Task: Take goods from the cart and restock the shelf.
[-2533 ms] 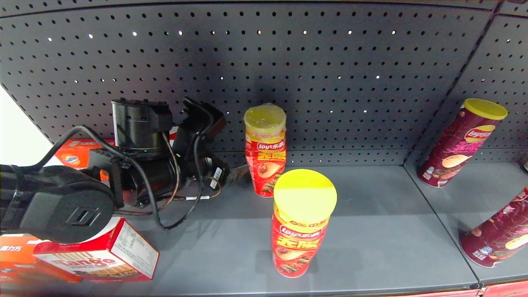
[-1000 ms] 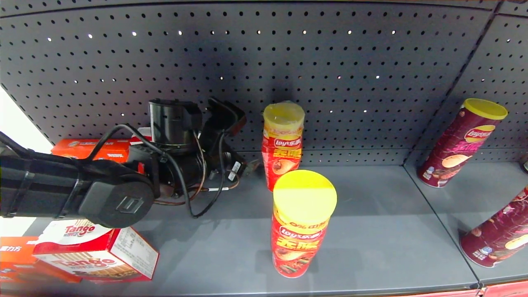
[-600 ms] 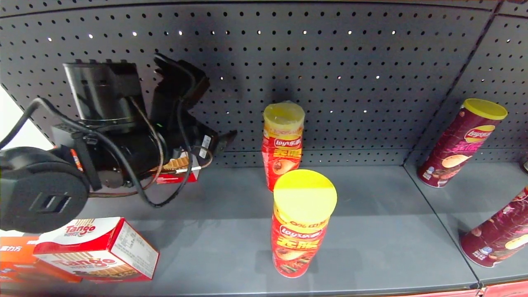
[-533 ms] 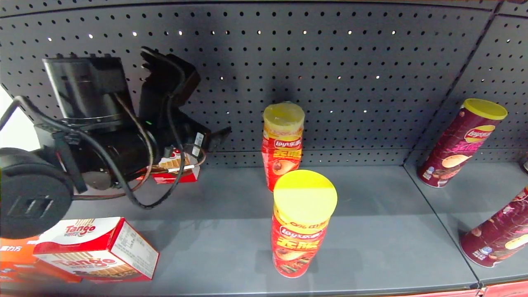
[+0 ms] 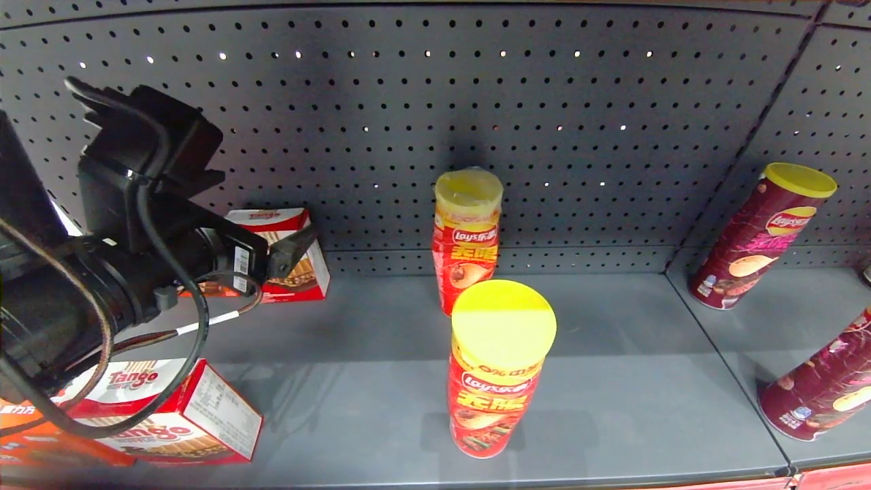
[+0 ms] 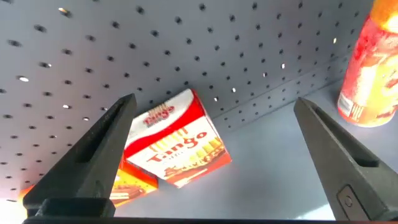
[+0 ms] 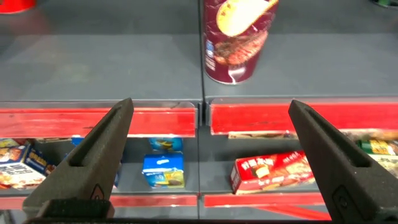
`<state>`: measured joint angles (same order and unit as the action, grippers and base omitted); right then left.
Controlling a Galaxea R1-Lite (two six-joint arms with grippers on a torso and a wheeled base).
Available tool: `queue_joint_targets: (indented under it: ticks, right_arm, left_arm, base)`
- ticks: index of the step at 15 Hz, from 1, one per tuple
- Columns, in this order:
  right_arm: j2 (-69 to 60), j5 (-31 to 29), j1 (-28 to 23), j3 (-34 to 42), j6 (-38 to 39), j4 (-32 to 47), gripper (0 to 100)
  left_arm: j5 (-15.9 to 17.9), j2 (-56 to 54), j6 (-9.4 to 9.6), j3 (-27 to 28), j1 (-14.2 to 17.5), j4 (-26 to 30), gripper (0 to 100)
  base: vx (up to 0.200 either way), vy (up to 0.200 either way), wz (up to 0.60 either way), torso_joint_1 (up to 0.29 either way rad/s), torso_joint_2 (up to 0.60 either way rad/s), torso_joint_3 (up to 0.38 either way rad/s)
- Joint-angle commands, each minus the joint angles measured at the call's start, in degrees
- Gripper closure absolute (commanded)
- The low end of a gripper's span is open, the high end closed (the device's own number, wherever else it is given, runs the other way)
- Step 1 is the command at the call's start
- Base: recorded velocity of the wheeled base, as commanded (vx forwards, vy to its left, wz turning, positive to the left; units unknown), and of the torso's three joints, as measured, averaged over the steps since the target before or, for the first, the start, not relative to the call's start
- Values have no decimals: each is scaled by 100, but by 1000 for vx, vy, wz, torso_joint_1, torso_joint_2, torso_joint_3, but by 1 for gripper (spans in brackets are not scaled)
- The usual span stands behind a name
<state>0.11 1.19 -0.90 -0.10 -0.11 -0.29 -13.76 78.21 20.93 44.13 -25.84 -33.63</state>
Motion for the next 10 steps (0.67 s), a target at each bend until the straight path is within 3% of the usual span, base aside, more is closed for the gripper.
queue_joint_targets:
  ticks: [1, 2, 6, 8, 10]
  right_arm:
    - [156, 65, 11, -544, 108, -120, 0]
    - [1466, 206, 328, -1625, 530, 152, 0]
    - [1817, 619, 1127, -2636, 512, 1207, 0]
    - [2599, 1032, 1857, -3277, 494, 1708, 0]
    - [3294, 1023, 2639, -3515, 433, 1840, 0]
  left_arm:
    - [5, -113, -54, -45, 0, -3, 0]
    - [14, -113, -221, -98, -17, -38, 0]
    - [14, -113, -247, -256, -8, -214, 0]
    - [23, -122, -239, -475, -8, -433, 0]
    - [23, -113, -221, -537, 0, -513, 0]
  base:
    - [0, 0, 0, 0, 0, 0]
    - [0, 0, 0, 0, 0, 0]
    - [0, 0, 0, 0, 0, 0]
    - [0, 0, 0, 0, 0, 0]
    - [0, 0, 0, 0, 0, 0]
